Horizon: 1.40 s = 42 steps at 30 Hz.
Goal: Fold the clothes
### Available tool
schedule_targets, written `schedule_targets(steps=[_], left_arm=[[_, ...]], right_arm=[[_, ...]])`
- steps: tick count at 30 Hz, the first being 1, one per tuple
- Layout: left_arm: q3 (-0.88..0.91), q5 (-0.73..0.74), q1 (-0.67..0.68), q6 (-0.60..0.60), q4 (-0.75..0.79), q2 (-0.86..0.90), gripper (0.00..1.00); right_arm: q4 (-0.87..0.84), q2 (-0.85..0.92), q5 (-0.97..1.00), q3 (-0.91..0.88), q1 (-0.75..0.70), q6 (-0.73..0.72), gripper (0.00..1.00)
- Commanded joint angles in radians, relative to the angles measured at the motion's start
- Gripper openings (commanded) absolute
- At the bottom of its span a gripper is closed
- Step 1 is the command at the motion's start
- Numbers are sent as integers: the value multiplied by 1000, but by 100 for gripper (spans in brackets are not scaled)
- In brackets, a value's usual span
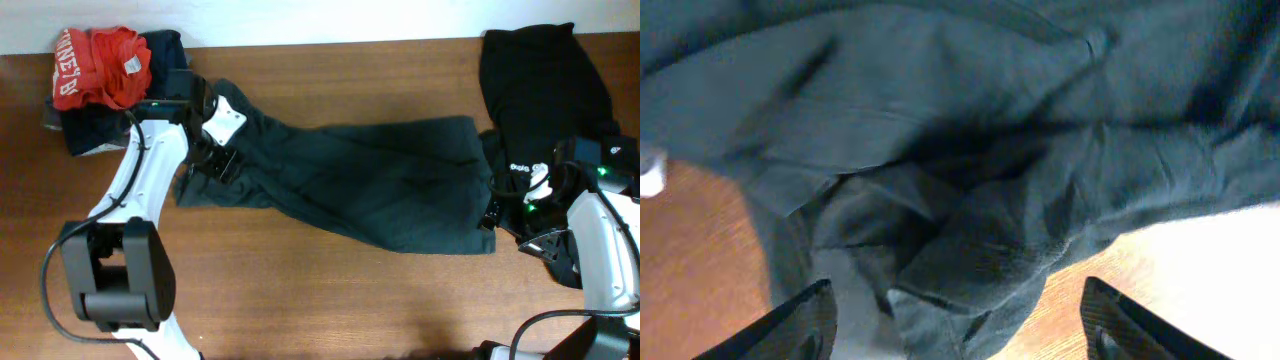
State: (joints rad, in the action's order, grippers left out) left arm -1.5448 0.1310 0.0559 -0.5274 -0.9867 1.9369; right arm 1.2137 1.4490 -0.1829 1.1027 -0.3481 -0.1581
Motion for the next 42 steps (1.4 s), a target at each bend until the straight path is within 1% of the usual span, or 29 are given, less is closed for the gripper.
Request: schedule_targets(steps=[1, 3, 6, 7, 9, 10, 11, 12, 13, 15, 19, 22, 24, 27, 31, 35, 37, 39, 42], left_arm=[[-6, 42, -2, -149, -5, 58, 76], [-6, 41, -2, -179, 0, 87, 73], [-6, 41, -2, -179, 7, 105, 71], [-6, 41, -2, -179, 7, 107, 68], [-6, 40, -2, -179, 10, 108, 59], [-6, 37, -2, -179, 14, 108, 46], [-6, 37, -2, -178, 14, 108, 37], [-7, 35, -2, -177, 14, 108, 23], [-10, 27, -2, -161, 8, 107, 1], [-37, 18, -2, -76, -22, 103, 1], [-159, 19, -2, 99, -150, 98, 1], [-274, 19, 1, 185, -290, 98, 1], [-330, 19, 6, 235, -373, 98, 1], [-359, 27, 22, 254, -452, 98, 1], [-351, 31, 51, 254, -481, 100, 1], [-351, 30, 83, 254, -468, 100, 1], [-351, 30, 96, 254, -457, 100, 1], [-351, 30, 108, 254, -446, 100, 1], [-351, 30, 113, 254, -428, 100, 1]], right_arm=[[-2, -14, -8, -5, -6, -3, 88], [-2, -14, -8, -5, -6, -3, 88], [2, -14, -8, -5, -6, -3, 88], [3, -14, -8, -5, -6, -3, 88], [4, -14, -8, -5, -6, -3, 88], [4, -14, -8, -5, -6, -3, 88], [4, -14, -8, -5, -6, -3, 88], [4, -14, -8, -5, -6, -3, 88], [4, -14, -8, -5, -6, -3, 88], [6, -14, -8, -5, -6, -3, 88], [17, -14, -9, -5, -6, -3, 88], [27, -14, -8, -5, -6, -3, 86], [26, -14, -8, -5, -6, -4, 83], [-2, -14, -8, -5, -6, -4, 82], [-38, -14, 16, -6, -6, -4, 81], [-102, -14, 88, -40, -6, -4, 81], [-126, -11, 72, -56, -6, -7, 78], [-146, -6, 95, -79, -6, -36, 76], [-166, 11, 110, -105, -6, -68, 75]])
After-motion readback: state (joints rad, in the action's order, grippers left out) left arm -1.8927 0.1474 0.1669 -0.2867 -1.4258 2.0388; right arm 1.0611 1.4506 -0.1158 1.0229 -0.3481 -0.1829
